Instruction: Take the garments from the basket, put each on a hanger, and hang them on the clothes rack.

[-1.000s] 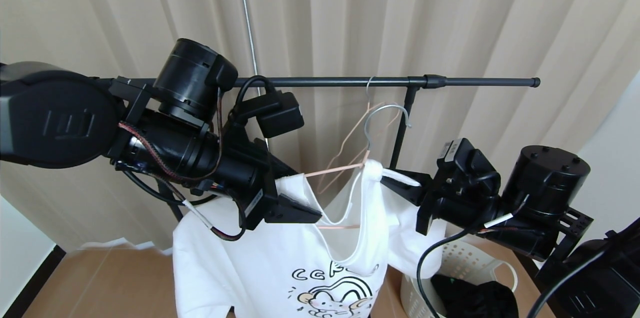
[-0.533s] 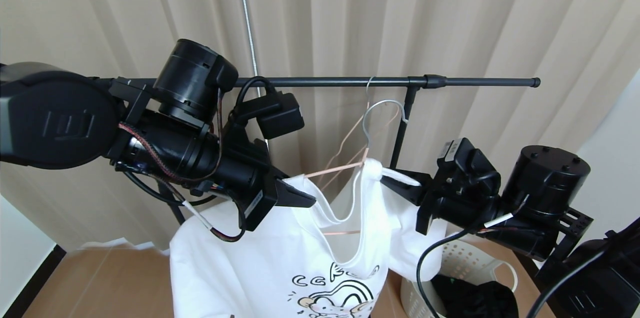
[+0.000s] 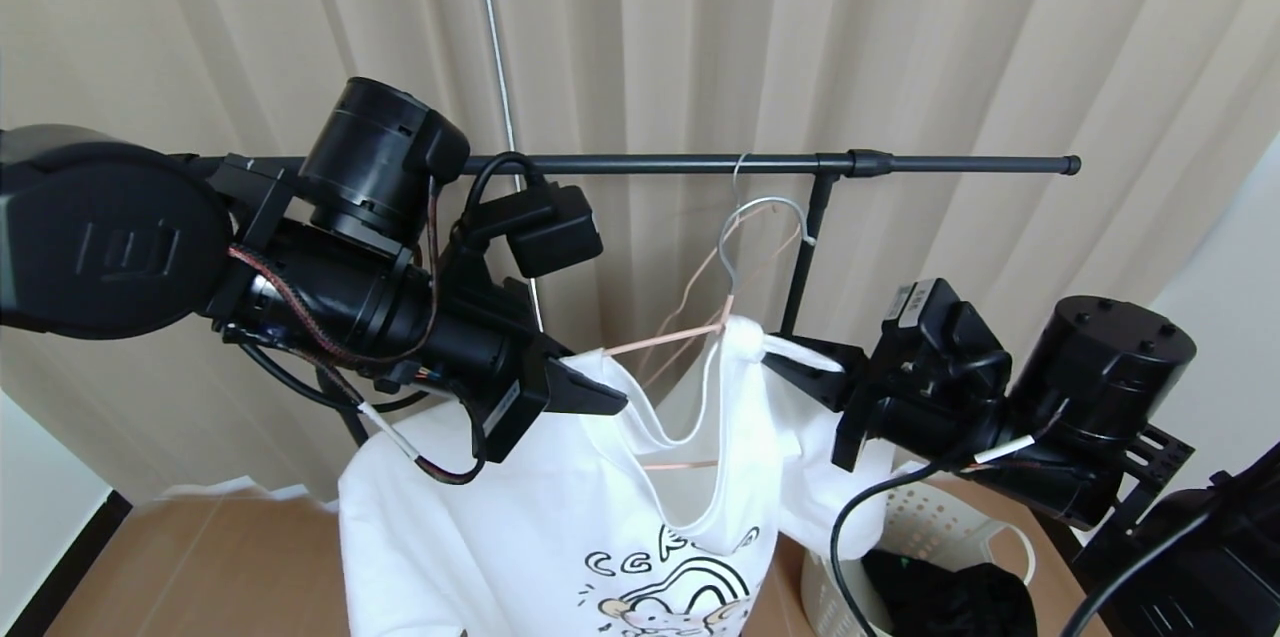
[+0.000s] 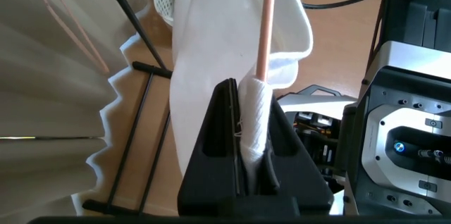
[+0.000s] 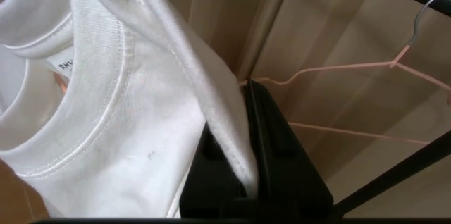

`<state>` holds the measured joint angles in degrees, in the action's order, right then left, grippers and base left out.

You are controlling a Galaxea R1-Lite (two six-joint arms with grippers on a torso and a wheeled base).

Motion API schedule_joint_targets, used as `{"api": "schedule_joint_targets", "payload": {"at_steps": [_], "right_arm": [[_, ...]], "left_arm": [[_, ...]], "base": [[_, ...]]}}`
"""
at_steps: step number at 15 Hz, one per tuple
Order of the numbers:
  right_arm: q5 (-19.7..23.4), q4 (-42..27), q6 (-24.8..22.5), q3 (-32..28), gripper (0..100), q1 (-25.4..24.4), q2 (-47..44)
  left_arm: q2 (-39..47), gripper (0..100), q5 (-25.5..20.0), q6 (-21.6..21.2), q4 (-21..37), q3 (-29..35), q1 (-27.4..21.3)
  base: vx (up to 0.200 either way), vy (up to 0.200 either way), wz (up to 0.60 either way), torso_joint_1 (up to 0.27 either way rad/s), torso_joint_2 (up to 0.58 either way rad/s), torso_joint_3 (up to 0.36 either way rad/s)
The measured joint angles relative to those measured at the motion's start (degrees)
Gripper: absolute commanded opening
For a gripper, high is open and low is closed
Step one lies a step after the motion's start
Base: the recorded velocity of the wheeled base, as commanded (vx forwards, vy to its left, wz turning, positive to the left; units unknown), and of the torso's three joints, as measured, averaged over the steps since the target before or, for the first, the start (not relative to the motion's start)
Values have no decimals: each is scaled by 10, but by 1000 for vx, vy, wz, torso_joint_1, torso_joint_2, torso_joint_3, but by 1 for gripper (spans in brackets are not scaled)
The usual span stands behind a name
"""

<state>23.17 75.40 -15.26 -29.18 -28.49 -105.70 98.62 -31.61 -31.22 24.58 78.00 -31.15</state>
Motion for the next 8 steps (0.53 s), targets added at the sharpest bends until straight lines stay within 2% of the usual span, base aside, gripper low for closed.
{"api": "schedule_joint_targets", "payload": {"at_steps": [8], "right_arm": [[5, -9, 0, 5, 100, 9, 13]], "left_arm": [[-7, 0, 2, 1, 0, -1, 8]], "base": [[0, 0, 0, 0, 0, 0]]}}
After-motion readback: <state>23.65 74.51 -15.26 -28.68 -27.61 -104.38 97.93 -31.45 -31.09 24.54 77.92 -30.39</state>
